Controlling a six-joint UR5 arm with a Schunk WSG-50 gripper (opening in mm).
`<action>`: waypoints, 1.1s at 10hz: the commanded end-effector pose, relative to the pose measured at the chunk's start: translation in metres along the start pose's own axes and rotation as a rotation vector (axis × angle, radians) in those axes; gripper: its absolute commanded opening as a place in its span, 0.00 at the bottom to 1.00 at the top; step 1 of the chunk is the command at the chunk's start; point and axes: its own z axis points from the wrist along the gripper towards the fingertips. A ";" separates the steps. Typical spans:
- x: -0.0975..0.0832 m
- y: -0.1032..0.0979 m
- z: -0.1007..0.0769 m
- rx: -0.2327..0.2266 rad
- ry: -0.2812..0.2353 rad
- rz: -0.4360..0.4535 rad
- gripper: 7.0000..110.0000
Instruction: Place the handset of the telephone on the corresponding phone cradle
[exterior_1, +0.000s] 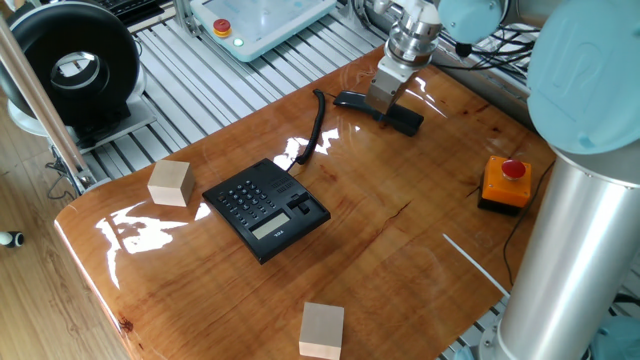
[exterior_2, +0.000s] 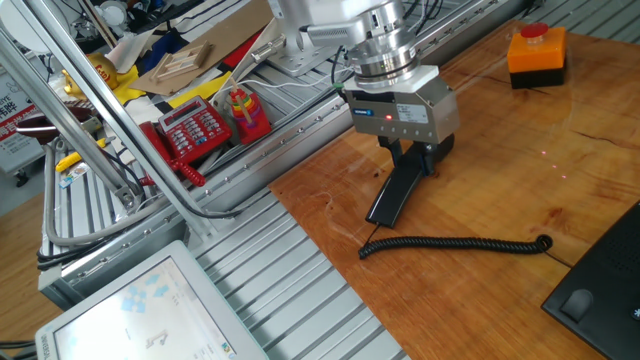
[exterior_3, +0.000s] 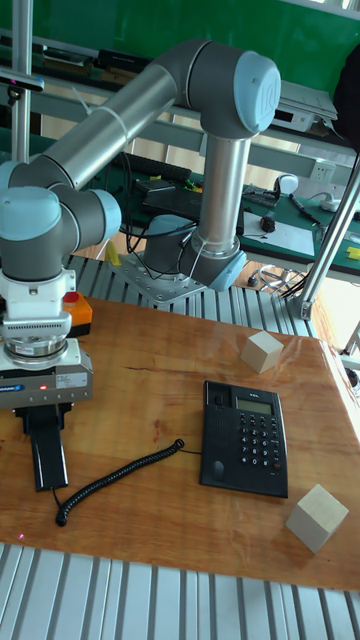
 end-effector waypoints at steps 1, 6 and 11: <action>0.001 0.004 -0.001 -0.020 0.004 0.023 0.00; 0.003 0.009 -0.001 -0.040 0.010 0.022 0.00; 0.015 0.000 -0.002 -0.006 0.057 0.009 0.00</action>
